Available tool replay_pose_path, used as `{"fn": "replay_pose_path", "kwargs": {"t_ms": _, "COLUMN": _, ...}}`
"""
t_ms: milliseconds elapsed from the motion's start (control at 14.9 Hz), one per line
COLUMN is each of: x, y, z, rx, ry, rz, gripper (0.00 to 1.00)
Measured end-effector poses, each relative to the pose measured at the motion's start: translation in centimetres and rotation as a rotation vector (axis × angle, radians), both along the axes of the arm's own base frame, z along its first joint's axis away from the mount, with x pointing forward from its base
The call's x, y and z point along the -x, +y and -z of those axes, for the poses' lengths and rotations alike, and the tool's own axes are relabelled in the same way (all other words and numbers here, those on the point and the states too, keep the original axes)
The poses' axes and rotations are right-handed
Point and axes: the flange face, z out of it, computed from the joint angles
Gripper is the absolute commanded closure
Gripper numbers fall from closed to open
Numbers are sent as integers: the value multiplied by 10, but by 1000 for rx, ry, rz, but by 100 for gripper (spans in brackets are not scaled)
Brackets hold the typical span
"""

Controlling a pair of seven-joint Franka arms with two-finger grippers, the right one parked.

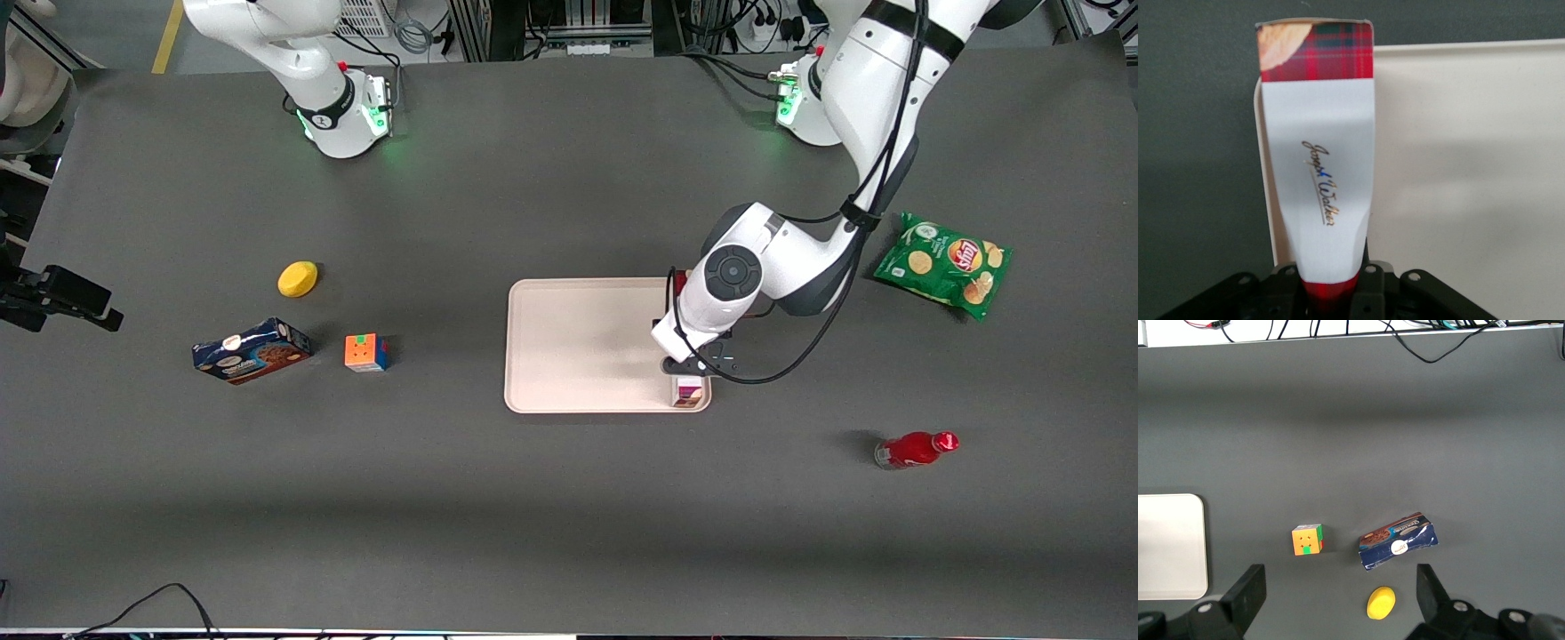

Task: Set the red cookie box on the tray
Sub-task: 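Lower the cookie box onto the tray's edge and open the left gripper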

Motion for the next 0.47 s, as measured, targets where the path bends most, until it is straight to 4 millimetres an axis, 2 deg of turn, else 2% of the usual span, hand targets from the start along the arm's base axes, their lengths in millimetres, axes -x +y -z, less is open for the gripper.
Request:
{"fn": "replay_pose_path", "kwargs": {"t_ms": 134, "x": -2, "y": -1, "z": -1, "rx": 10, "ry": -13, "rz": -1, "gripper": 10}}
{"fn": "replay_pose_path", "kwargs": {"t_ms": 201, "x": -2, "y": -1, "z": -2, "rx": 14, "ry": -18, "rz": -2, "gripper": 1}}
{"fn": "replay_pose_path", "kwargs": {"t_ms": 470, "x": -2, "y": -2, "z": -2, "rx": 16, "ry": -21, "rz": -2, "gripper": 0}}
